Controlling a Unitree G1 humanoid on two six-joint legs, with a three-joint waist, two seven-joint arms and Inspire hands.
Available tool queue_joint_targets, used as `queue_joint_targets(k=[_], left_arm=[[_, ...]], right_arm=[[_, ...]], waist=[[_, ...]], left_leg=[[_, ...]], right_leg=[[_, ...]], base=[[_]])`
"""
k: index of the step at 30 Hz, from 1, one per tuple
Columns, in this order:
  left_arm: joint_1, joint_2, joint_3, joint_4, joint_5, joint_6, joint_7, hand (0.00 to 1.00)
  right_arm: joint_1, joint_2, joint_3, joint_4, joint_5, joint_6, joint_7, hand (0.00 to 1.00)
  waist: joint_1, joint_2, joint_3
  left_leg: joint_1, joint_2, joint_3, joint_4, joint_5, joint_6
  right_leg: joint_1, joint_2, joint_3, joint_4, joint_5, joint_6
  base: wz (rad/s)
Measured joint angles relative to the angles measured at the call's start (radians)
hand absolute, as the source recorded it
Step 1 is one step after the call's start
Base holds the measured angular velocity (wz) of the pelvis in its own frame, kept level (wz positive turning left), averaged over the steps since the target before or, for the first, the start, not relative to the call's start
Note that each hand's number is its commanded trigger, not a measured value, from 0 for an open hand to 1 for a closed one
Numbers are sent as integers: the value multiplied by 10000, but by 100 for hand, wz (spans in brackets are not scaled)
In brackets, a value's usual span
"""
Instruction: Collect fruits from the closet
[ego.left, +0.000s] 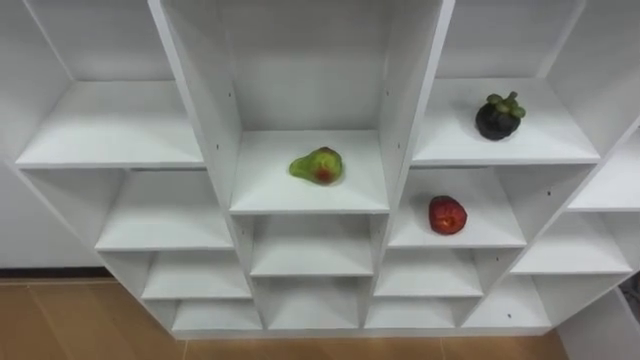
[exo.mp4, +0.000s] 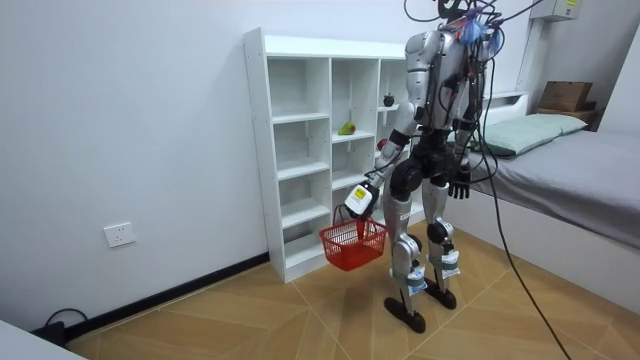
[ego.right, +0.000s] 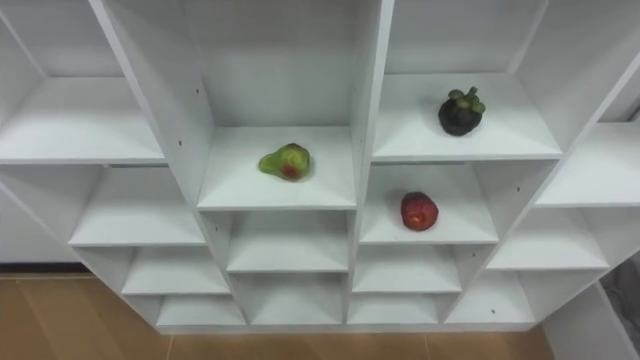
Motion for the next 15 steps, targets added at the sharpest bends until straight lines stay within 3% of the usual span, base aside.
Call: queue_joint_targets(k=[6,10,15], left_arm=[[87,-28,8,23,-604,-112,-39,100],[232,-39,-6,24,-1072,-298,-113,100],[337,-24,-4,19,-1017,-683,-386,100]], right_arm=[[14,6,-372,-181,1146,-357,-357,0],[7,22,-1136,-800,2102,-926,-762,0],[0,17,-1239,-1833,2630,-1411,-1022,0]], waist=[[247,26,-15],[202,39,-7],[220,25,-3]], left_leg=[[59,11,90,-28,0,0],[44,9,21,22,0,0],[-1,18,33,50,1,-2]], right_leg=[[30,13,87,18,6,-2],[33,10,42,22,9,-6],[-6,17,44,37,23,-20]], base=[[-3],[2],[1]])
